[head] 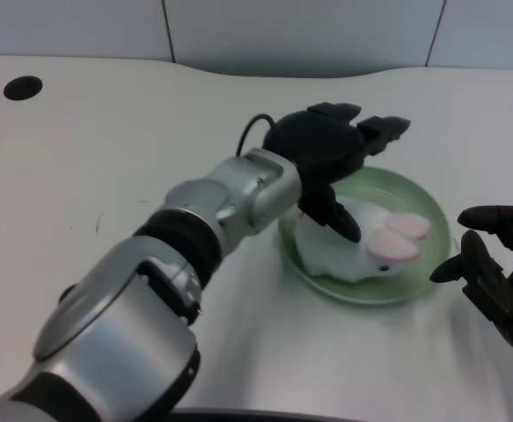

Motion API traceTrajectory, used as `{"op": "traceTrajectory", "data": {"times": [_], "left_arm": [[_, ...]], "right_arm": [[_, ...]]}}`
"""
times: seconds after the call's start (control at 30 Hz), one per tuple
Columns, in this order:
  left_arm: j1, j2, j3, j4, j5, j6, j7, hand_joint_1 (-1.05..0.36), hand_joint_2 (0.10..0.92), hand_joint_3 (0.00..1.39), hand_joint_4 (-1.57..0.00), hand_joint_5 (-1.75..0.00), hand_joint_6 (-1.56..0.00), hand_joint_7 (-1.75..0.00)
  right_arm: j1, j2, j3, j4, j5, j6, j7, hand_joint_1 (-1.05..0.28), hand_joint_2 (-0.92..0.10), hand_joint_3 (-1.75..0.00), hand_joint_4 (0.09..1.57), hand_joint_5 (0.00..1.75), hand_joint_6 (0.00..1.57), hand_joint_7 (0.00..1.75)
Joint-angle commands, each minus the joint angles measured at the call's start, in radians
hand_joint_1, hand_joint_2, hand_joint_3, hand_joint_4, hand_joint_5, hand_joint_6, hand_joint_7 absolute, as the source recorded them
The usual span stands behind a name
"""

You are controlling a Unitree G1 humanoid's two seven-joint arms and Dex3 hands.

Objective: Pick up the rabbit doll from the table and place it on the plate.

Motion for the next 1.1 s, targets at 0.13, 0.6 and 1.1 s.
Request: {"op": "traceTrajectory", "data": {"times": [0.13,0.6,1.1], "left_arm": [[0.067,0.114,0.120,-0.059,-0.151,-0.134,-0.169,-0.88,0.921,0.05,-0.01,0.00,0.00,0.00],[0.438,0.237,0.453,-0.336,-0.573,-0.185,-0.323,-0.50,0.921,0.30,-0.29,-1.21,-0.46,-0.16],[0.924,0.325,0.656,-0.850,-0.829,0.226,-0.443,-0.50,0.921,0.43,-0.46,-1.75,-0.47,-1.29]], "right_arm": [[0.001,-0.008,-0.016,-0.006,0.005,0.017,-0.002,-0.28,-0.92,-0.67,0.44,1.75,0.03,1.75],[-0.007,-0.030,-0.031,0.009,-0.008,0.005,0.018,-0.29,-0.92,-0.66,0.36,1.75,0.03,1.75],[-0.033,-0.052,-0.056,0.060,-0.010,-0.023,0.040,-0.26,-0.92,-0.69,0.37,1.75,0.01,1.75]]}}
